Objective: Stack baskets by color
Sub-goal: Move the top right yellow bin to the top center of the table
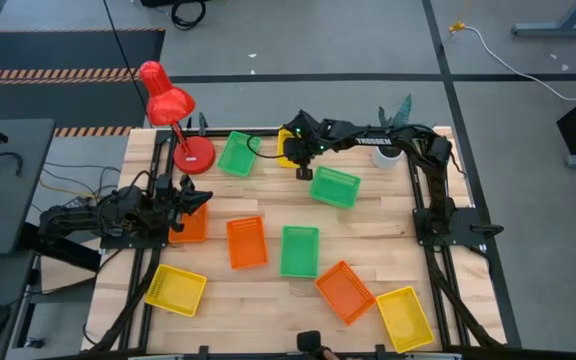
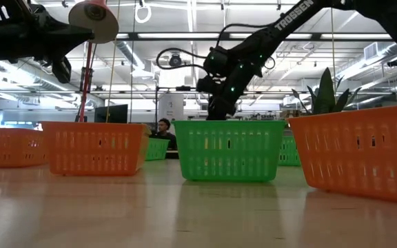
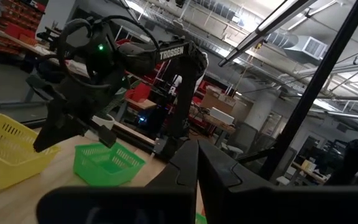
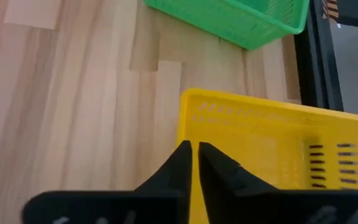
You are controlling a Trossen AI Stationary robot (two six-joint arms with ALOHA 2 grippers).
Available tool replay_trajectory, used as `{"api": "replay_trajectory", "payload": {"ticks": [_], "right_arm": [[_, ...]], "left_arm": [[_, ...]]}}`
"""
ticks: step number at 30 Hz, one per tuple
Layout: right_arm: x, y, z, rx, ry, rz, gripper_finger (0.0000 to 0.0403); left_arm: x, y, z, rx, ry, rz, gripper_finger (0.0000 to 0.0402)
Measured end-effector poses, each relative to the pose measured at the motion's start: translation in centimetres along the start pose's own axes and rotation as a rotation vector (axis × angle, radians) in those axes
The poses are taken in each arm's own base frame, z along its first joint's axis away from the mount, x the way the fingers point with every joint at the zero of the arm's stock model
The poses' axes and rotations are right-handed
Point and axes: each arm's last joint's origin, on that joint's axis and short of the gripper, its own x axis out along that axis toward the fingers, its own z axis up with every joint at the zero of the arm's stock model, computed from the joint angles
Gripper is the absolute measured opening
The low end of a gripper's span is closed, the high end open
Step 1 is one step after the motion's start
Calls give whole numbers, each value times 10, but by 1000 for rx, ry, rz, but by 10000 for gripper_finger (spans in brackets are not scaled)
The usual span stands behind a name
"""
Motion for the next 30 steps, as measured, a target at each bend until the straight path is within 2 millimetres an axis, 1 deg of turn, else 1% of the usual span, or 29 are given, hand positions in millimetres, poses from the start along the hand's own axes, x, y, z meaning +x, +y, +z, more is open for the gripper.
{"api": "replay_trajectory", "payload": {"ticks": [2,4,9,11,12,15,17,19,22,24,27,30], "right_arm": [[-14,-4,7,57,-32,-40,57],[-32,-7,13,124,-66,-70,75],[-71,-10,17,303,-80,-113,106],[-81,-12,15,435,-60,-160,110],[-82,-14,11,513,-32,-195,110],[-71,-25,-10,731,93,-295,108],[-58,-35,-25,857,147,-298,108],[-40,-42,-39,939,194,-290,108],[-11,-47,-57,1004,267,-287,107],[3,-47,-63,1021,281,-281,107],[15,-47,-70,1024,308,-276,107],[19,-44,-69,1012,305,-268,107]], "left_arm": [[0,0,0,0,0,0,9],[0,0,0,0,0,1,13],[0,1,1,1,-24,47,17],[0,2,1,1,-39,76,16],[0,3,1,1,-47,91,14],[0,4,2,2,-70,135,10],[0,5,2,2,-81,158,9],[-1,5,2,2,-89,174,10],[-1,5,3,0,-93,179,15],[-1,5,3,-4,-93,179,17],[-1,5,3,-8,-94,179,14],[-1,6,3,-13,-101,192,8]]}}
